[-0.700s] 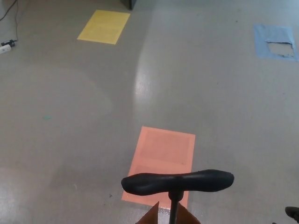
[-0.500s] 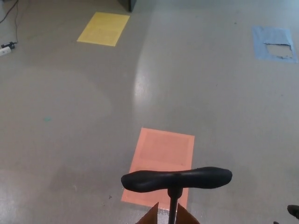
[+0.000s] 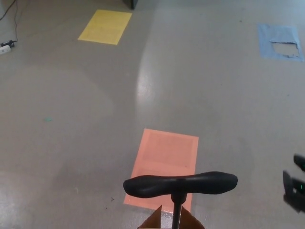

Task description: An air pump is kept on top of a storage box on the floor and the robot uses its right hand to press down on the handle of the pump to compress it

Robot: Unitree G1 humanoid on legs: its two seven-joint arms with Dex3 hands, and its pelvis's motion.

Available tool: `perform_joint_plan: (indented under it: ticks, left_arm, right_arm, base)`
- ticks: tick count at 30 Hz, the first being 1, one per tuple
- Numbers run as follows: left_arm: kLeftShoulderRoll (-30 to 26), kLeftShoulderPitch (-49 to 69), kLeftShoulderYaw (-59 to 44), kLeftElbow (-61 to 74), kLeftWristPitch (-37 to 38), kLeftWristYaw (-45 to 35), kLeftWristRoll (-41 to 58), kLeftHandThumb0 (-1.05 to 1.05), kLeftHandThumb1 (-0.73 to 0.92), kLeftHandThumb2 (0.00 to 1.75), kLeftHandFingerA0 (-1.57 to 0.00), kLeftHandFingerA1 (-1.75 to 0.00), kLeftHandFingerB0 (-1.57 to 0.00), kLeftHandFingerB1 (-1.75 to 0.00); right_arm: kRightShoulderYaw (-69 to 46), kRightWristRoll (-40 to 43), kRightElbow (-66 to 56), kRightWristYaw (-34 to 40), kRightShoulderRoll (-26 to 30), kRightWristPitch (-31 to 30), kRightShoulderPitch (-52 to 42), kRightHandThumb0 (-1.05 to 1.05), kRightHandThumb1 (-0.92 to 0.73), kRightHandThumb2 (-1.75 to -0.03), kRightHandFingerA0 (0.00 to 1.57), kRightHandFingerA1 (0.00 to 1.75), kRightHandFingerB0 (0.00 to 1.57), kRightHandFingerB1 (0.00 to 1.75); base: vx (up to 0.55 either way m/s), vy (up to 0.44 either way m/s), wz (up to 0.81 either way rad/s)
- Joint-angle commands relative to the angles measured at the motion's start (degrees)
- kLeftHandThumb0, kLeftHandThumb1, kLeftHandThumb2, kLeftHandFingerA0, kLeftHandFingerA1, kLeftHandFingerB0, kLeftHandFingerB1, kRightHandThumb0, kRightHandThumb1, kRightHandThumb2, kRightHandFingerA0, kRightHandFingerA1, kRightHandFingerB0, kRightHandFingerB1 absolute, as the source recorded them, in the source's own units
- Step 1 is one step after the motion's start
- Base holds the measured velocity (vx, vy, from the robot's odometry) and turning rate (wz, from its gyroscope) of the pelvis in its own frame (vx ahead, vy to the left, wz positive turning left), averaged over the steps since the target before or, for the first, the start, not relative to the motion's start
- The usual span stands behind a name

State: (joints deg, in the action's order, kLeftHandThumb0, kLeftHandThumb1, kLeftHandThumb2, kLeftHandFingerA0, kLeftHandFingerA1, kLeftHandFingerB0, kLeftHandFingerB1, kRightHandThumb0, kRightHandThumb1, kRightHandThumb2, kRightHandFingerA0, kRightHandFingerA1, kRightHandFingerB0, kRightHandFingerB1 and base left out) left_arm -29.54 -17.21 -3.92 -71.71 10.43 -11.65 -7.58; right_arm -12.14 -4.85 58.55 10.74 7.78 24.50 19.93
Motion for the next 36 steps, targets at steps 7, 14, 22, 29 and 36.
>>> perform_joint_plan:
  ticks: [7,14,22,29,36]
  left_arm:
    - [-0.5,-3.1,1.3,4.7,7.1,1.0,-1.1,-0.60,0.89,0.66,-0.22,-0.33,-0.15,-0.28]
    - [-0.9,-4.4,1.6,4.4,6.8,1.3,-1.5,-0.31,0.63,1.13,-0.01,-0.48,-0.01,-0.47]
    - [-0.8,-4.5,2.1,3.6,6.6,0.7,-1.9,-0.32,0.64,1.14,0.00,-0.48,0.00,-0.47]
    - [-0.5,-4.1,2.5,3.6,7.2,1.1,-2.3,-0.31,0.64,1.14,0.00,-0.48,0.00,-0.47]
    - [-0.4,-3.8,2.8,3.5,6.8,1.1,-2.3,-0.32,0.63,1.13,0.00,-0.47,0.00,-0.47]
  right_arm:
    - [-7.0,19.8,-64.6,-5.9,6.3,-2.5,-6.9,-0.66,-0.81,-0.65,0.33,0.32,0.26,0.29]
    - [-8.7,28.1,-85.7,-12.4,21.2,-18.1,0.6,-0.79,-0.70,-1.00,0.09,0.40,0.05,0.37]
    - [-1.7,33.9,-91.2,-21.2,31.9,-30.0,16.6,-0.90,-0.75,-1.09,0.09,0.19,0.09,0.22]
    - [7.7,28.3,-90.7,-28.0,30.7,-34.6,27.8,-0.91,-0.83,-1.19,0.00,0.11,0.00,0.11]
    - [15.7,20.8,-92.6,-31.4,27.6,-39.1,32.6,-0.94,-0.85,-1.18,0.07,0.12,0.07,0.11]
  base:
    - [0.00,0.000,0.00]
    - [0.00,0.000,0.00]
    - [0.00,0.000,0.00]
    - [0.00,0.000,0.00]
    - [0.00,0.000,0.00]
